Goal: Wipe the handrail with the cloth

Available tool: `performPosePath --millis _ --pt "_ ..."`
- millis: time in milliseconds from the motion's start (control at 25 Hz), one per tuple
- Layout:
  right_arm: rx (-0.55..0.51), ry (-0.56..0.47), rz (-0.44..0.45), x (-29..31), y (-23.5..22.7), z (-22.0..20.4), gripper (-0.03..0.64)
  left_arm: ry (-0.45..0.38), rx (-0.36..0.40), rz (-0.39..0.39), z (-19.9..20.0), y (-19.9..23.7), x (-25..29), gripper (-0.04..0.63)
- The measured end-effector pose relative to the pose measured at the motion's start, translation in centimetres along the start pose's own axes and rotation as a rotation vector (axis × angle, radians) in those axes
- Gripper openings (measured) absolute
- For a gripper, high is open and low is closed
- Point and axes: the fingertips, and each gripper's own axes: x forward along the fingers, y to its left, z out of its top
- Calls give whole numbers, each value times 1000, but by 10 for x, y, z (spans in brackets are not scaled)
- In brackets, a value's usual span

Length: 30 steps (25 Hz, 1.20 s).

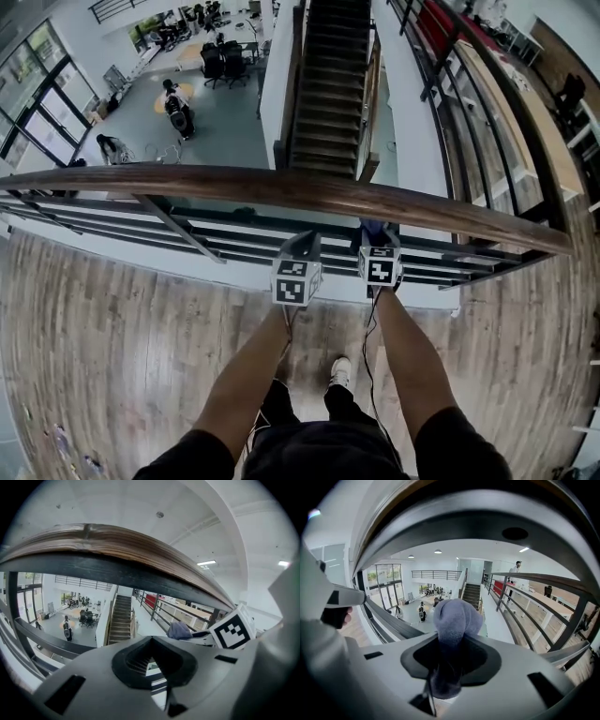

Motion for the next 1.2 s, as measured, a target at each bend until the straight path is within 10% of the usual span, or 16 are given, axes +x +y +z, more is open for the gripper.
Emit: performPosePath --millis 1200 --pt "136 5 -216 -80 -361 -107 115 113 95 -299 -16 -331 184 -2"
